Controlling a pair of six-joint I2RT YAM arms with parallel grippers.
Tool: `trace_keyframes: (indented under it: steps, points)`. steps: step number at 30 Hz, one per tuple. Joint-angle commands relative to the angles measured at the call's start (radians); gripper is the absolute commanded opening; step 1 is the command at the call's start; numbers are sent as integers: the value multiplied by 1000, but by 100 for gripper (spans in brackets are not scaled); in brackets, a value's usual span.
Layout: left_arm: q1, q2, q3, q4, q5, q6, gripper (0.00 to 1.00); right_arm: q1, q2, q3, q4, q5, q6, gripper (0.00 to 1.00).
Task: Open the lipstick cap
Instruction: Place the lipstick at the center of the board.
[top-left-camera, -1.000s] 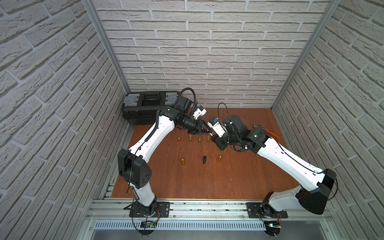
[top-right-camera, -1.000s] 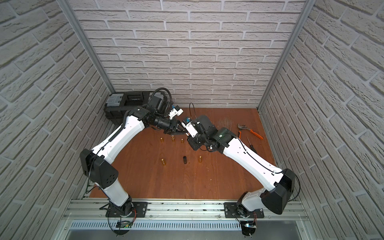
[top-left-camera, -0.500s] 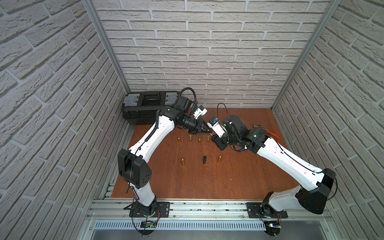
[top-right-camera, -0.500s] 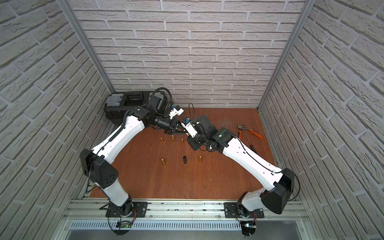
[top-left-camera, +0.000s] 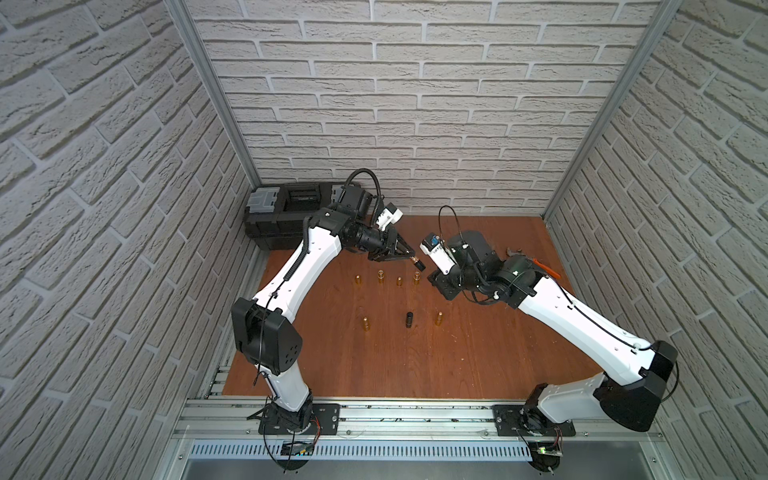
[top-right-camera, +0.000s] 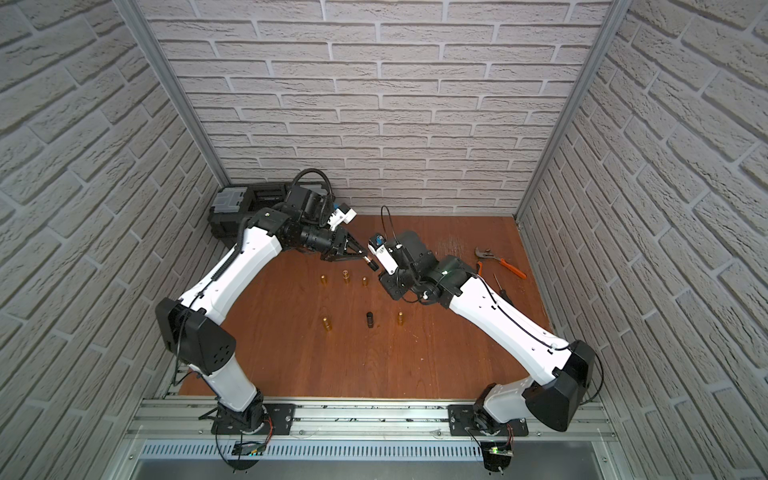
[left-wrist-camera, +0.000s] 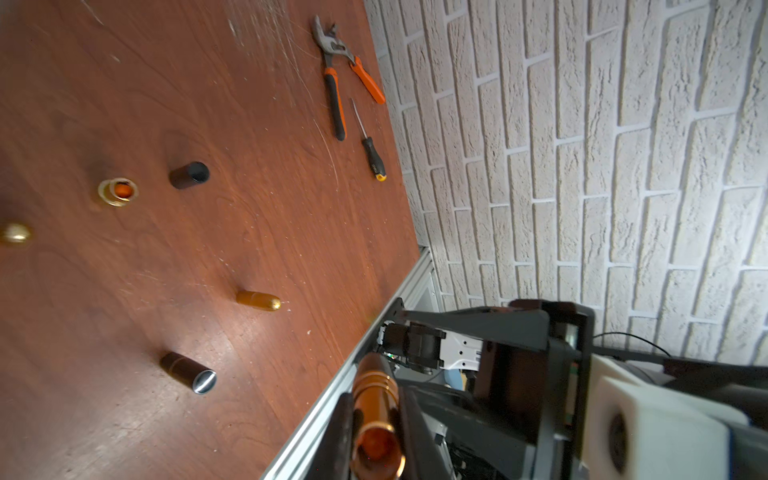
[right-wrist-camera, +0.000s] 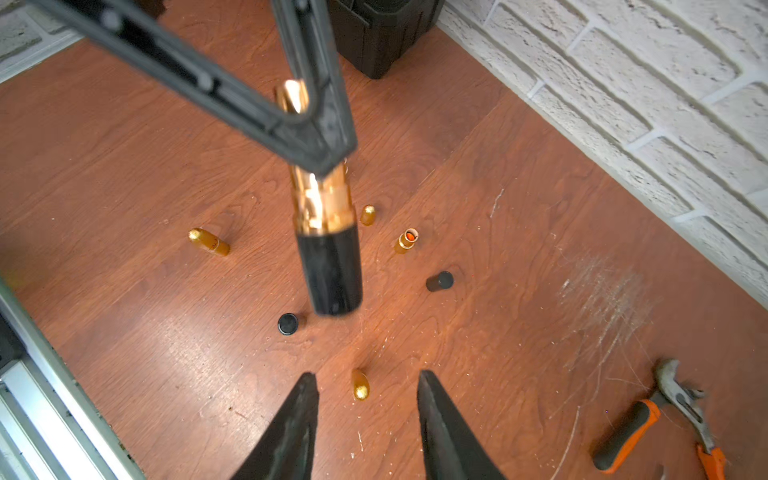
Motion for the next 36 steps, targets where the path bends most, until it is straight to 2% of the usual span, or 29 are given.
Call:
trace_keyframes:
  steps: [1,7,14,23,36]
  points:
    - [-34,41,76,-11,-130,64,17,2,-93,17,-11,62,5,42]
    - [-181,214,238,-25,-516,191,17,3,-158,13,-85,146,37,41]
    - [-279,402,315,91,-731,231,15,3,-286,-32,-157,258,72,40]
    - [-393,594,452,130,-837,303,15,3,-436,-115,-156,377,97,40]
    - [-444,698,460,206,-892,338,16,2,-449,-167,-146,408,104,40]
